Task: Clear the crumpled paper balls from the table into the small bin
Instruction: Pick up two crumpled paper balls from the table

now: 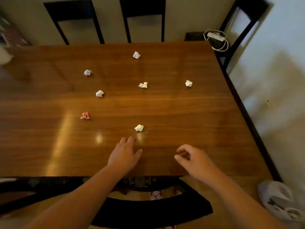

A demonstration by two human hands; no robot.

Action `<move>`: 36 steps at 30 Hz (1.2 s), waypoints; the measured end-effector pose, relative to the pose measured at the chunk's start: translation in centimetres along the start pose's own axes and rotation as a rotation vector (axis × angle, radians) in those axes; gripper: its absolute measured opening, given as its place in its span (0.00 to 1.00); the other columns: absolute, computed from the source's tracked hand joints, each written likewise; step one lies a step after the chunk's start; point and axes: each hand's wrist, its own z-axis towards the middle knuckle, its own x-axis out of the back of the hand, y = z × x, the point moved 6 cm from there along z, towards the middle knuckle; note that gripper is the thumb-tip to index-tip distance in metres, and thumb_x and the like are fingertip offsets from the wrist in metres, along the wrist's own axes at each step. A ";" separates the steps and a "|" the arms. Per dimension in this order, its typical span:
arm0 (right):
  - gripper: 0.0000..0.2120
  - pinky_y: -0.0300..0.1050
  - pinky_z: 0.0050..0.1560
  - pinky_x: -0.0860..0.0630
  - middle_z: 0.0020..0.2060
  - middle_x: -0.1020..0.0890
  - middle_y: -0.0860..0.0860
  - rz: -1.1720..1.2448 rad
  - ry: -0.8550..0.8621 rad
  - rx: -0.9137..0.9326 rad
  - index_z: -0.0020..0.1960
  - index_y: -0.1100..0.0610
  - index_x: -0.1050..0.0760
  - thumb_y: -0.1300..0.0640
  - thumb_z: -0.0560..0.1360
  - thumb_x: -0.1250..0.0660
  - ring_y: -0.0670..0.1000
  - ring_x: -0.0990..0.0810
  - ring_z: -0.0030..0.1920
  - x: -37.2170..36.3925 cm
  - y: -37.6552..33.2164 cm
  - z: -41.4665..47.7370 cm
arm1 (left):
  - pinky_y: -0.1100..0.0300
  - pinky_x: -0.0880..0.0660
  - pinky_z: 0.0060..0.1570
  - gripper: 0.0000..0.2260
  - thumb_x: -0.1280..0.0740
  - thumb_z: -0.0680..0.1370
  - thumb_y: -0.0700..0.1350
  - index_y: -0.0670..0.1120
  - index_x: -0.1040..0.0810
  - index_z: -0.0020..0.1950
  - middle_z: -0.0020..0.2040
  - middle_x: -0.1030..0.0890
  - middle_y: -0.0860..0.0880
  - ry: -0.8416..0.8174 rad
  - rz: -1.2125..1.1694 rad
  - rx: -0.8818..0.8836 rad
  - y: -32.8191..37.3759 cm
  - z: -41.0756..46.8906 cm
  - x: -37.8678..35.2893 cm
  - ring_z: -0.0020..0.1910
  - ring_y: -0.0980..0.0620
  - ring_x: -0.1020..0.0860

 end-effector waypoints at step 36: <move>0.35 0.61 0.58 0.26 0.70 0.27 0.50 -0.716 0.144 -0.221 0.63 0.36 0.25 0.23 0.62 0.47 0.56 0.25 0.67 3.1 2.3 14.2 | 0.67 0.33 0.38 0.06 0.38 0.79 0.42 0.49 0.22 0.52 0.49 0.21 0.51 0.344 -0.344 -0.096 1.2 29.6 5.3 0.43 0.56 0.25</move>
